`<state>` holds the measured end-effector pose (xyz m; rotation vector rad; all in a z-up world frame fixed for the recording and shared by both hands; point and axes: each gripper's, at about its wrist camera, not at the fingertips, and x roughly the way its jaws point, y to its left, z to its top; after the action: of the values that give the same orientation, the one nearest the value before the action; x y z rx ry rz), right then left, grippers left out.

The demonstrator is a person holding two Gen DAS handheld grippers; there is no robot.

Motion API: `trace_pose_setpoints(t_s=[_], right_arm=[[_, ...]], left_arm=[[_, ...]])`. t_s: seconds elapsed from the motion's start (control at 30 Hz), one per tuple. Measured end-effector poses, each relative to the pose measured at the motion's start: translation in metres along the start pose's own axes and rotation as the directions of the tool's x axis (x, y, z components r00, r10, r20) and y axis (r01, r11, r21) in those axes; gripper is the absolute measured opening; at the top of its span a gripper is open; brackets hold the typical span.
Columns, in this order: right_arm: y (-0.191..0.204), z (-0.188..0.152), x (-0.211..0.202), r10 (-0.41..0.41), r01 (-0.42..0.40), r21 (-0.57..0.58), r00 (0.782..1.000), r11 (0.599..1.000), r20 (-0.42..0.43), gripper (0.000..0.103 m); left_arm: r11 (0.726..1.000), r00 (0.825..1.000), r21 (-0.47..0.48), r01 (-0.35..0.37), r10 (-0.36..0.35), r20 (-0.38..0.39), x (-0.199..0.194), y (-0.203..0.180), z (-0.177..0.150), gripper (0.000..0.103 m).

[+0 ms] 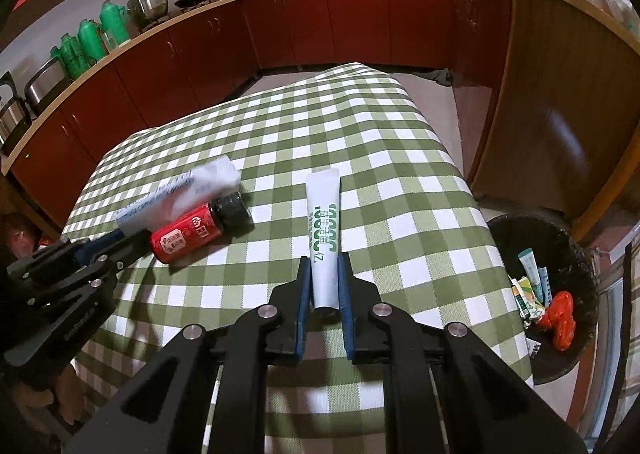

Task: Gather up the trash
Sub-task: 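Grasp the white toothpaste tube with the right tool while the left tool grasps the white milk-powder tube, then carry the milk-powder tube with the left tool while the right tool carries the toothpaste tube to the bin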

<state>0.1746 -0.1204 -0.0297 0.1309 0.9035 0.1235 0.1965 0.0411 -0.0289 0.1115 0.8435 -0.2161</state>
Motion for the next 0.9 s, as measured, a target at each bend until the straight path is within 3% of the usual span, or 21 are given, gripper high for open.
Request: trace_pose_setpoints(t_s=[0.1, 0.3, 0.63, 0.9], right_arm=[[0.000, 0.000, 0.000, 0.003, -0.003, -0.001, 1.000, 1.000, 0.000, 0.014], [0.002, -0.002, -0.006, 0.012, -0.012, -0.008, 1.000, 1.000, 0.011, 0.014], [-0.001, -0.020, -0.025, 0.033, -0.032, -0.025, 0.998, 0.999, 0.049, 0.014], [-0.011, -0.032, -0.044, 0.032, -0.030, -0.026, 0.996, 0.999, 0.084, 0.014]], left_arm=[[1.000, 1.000, 0.013, 0.020, -0.020, 0.001, -0.002, -0.002, -0.003, 0.004], [0.999, 0.999, -0.019, 0.037, -0.037, 0.003, -0.008, -0.002, -0.010, 0.002], [0.990, 0.998, -0.137, -0.012, 0.021, 0.063, -0.045, 0.010, -0.028, 0.001], [0.985, 0.996, -0.173, -0.026, 0.041, 0.081, -0.068, -0.001, -0.039, 0.001]])
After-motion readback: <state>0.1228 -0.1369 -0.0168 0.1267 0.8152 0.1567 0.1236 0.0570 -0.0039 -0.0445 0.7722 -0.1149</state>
